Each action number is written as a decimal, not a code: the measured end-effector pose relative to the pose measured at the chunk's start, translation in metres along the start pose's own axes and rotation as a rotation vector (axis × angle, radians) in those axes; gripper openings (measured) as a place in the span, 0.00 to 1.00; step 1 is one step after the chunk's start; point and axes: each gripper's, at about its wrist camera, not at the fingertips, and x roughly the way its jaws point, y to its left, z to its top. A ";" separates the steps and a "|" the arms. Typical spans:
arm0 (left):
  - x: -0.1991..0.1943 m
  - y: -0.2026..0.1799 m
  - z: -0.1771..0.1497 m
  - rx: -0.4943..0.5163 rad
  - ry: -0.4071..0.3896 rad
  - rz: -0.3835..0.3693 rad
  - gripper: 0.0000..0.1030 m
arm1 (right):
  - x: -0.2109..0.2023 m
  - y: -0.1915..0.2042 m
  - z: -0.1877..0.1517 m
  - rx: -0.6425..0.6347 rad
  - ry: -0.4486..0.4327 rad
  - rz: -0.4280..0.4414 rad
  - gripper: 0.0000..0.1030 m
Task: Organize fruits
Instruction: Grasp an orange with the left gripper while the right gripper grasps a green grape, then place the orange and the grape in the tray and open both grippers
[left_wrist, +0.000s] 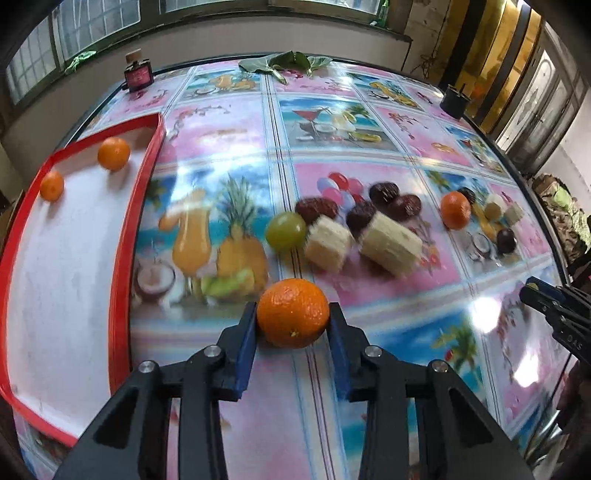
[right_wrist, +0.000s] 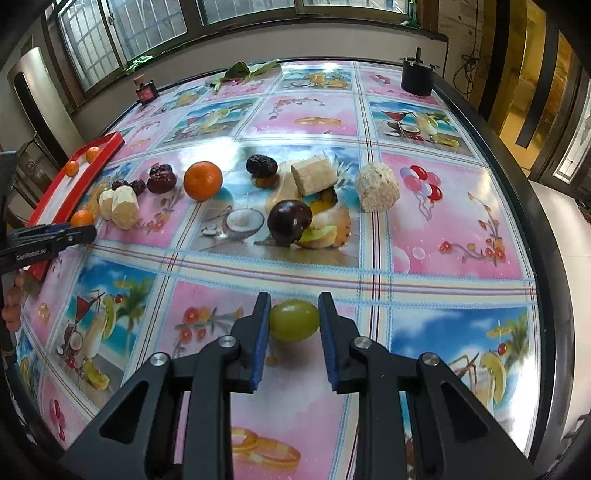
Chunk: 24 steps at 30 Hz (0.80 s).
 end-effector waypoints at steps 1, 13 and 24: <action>-0.002 -0.001 -0.003 0.000 0.000 -0.001 0.35 | -0.001 0.000 -0.002 0.002 0.001 -0.002 0.27; -0.026 -0.021 -0.049 0.007 -0.001 -0.030 0.35 | -0.017 0.014 -0.024 0.011 0.013 -0.001 0.27; -0.041 -0.012 -0.066 0.003 0.004 -0.066 0.35 | -0.014 0.070 -0.020 -0.053 0.031 0.062 0.27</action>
